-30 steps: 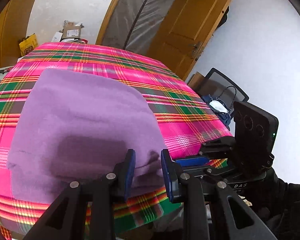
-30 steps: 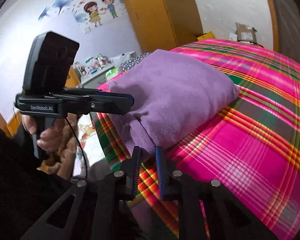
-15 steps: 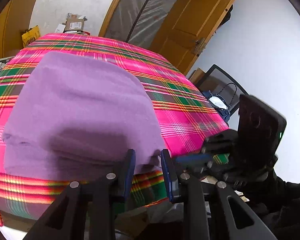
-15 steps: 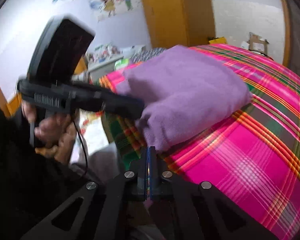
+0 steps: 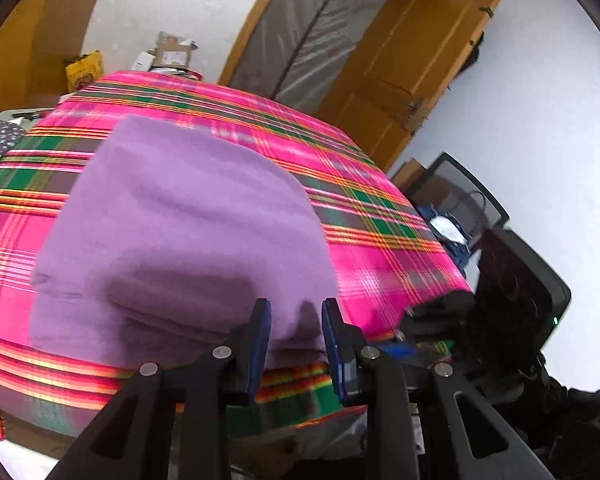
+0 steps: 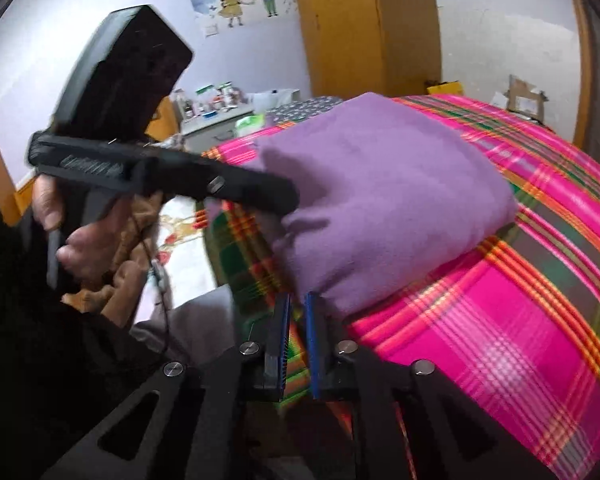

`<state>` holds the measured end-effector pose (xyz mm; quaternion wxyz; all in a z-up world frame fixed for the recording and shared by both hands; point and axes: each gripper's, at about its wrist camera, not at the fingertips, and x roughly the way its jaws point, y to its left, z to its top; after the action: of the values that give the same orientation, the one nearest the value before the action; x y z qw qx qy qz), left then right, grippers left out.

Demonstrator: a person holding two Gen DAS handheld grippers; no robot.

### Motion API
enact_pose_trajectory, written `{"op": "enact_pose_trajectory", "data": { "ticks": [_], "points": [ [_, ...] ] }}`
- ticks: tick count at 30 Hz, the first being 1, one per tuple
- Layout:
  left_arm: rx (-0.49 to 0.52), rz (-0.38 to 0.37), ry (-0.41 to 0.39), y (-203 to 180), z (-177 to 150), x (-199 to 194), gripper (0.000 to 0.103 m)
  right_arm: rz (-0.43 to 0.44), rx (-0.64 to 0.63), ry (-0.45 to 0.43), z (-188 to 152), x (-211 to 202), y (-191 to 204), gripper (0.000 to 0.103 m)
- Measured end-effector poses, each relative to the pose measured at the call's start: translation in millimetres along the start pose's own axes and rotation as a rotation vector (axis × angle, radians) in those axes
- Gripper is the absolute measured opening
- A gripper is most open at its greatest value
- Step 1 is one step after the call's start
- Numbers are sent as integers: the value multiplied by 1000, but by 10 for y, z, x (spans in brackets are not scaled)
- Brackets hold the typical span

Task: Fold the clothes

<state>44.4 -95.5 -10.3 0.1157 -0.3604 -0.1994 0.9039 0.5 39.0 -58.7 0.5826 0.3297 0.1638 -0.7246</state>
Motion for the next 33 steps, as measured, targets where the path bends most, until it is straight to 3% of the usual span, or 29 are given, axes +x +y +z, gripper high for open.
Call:
{"op": "enact_pose_trajectory", "data": {
  "ticks": [3,8,12,15,21,24,27,33],
  "points": [
    [-27,28,-30,103,63,-33,26,3,27,-9,-2,-63,-5,7],
    [-76,124,-58,352,91,-26,26,-14,114,-132,82,-272,-148,8],
    [-140,118,-46,570,2,-49,26,-16,116,-36,82,-20,-161,11],
    [-141,126,-62,597,-16,-127,26,-6,92,-27,63,4,-95,19],
    [-130,160,-138,703,140,-281,26,-33,163,-119,204,-207,-241,20],
    [-168,175,-111,863,118,-190,26,-77,196,-122,233,-138,-278,29],
    [-180,158,-112,926,40,-200,25,-96,211,-90,212,-72,-304,29],
    [-148,167,-112,868,115,-251,25,-143,266,-163,330,-209,-426,29]
  ]
}}
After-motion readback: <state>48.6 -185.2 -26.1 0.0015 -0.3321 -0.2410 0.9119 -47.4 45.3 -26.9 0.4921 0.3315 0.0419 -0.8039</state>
